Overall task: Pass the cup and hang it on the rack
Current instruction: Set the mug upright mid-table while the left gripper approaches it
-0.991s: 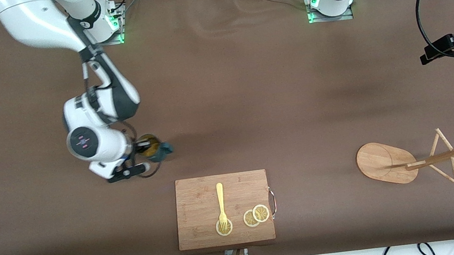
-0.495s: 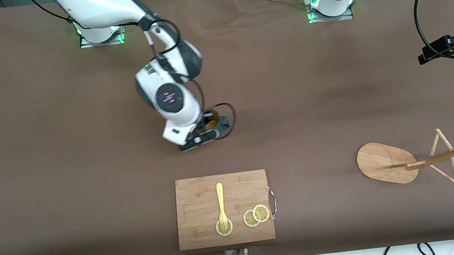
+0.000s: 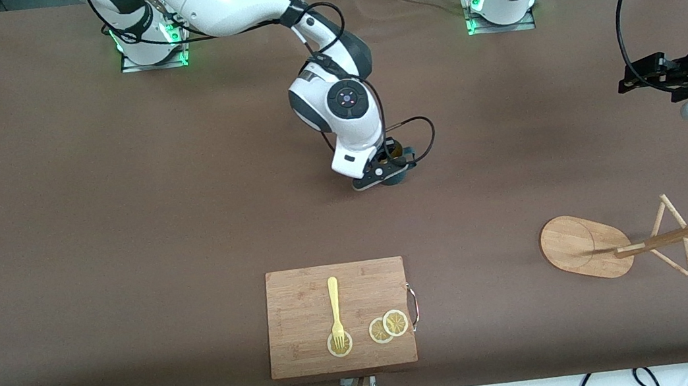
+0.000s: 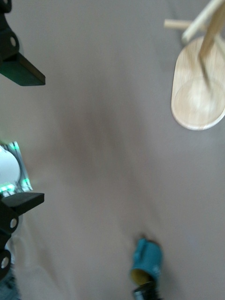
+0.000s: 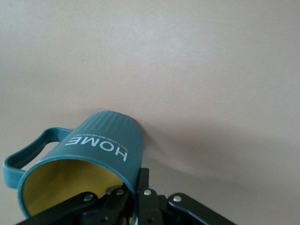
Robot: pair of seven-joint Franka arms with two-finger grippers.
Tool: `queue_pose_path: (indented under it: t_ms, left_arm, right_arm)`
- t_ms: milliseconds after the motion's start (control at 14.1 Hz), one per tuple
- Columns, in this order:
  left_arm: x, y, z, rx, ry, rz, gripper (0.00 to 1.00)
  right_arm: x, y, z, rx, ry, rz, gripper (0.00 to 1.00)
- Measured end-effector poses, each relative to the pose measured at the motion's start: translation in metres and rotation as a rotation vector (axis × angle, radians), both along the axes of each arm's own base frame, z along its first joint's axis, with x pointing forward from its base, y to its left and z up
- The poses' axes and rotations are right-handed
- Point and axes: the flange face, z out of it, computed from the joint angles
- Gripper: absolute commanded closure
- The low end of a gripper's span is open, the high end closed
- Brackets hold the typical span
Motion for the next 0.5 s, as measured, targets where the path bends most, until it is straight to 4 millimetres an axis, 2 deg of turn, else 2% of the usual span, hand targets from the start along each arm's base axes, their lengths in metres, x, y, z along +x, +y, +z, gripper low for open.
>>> queue_pose_path:
  t_ms: [212, 495]
  left_arm:
    - [0.002, 0.011, -0.029, -0.057, 0.050, -0.155, 0.00]
    - [0.001, 0.042, -0.067, -0.154, 0.079, -0.339, 0.00]
  right_arm:
    - [-0.001, -0.001, 0.000, -0.018, 0.029, -0.061, 1.00]
    - [-0.012, 0.002, 0.005, -0.083, 0.104, -0.164, 1.00]
